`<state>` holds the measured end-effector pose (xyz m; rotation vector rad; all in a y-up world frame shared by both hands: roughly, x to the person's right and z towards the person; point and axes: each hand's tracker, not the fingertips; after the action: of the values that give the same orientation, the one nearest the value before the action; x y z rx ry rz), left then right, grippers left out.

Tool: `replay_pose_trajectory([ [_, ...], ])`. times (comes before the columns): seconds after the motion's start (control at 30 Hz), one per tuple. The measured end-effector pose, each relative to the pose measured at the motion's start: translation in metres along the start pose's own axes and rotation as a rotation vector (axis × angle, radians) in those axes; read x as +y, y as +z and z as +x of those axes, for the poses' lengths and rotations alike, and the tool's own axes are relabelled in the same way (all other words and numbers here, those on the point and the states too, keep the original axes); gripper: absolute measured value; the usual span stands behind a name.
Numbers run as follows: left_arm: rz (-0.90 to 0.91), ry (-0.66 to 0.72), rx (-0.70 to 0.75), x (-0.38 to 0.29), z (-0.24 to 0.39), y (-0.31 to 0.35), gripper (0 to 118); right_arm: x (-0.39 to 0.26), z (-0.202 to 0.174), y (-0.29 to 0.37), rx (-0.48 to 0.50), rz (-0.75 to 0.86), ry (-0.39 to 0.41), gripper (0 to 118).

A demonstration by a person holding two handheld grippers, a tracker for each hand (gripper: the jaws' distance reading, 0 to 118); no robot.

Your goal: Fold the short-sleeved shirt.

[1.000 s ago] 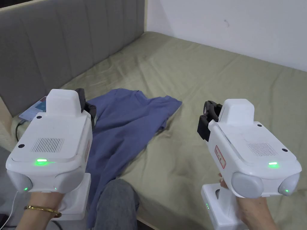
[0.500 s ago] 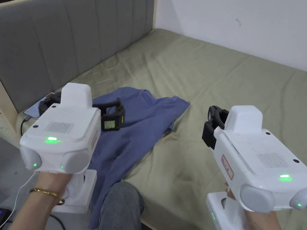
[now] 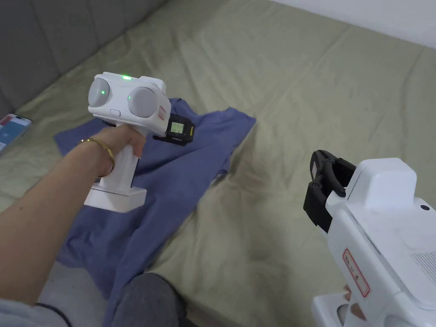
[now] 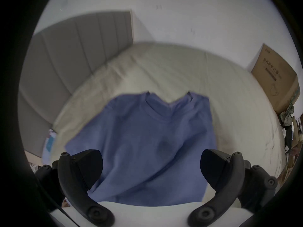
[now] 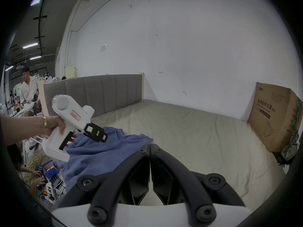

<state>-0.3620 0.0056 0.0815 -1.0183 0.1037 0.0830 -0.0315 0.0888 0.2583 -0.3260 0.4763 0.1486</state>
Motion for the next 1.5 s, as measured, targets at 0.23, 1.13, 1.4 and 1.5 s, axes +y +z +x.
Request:
replay_pose_trajectory([
  [0.23,-0.214,-0.043,0.012,0.01,0.025,-0.087,106,-0.019,0.029,-0.022,-0.05,-0.077,-0.022,0],
  [1.13,0.429,0.296,-0.11,-0.03,-0.036,0.212,0,-0.011,0.031,0.114,-0.158,0.05,-0.066,0],
  [1.4,0.69,0.127,-0.238,0.009,0.025,0.355,0,-0.002,0.04,0.163,-0.223,0.131,-0.064,0],
  [1.5,0.759,0.07,-0.295,0.037,0.056,0.399,0,0.001,0.052,0.181,-0.267,0.169,-0.074,0],
])
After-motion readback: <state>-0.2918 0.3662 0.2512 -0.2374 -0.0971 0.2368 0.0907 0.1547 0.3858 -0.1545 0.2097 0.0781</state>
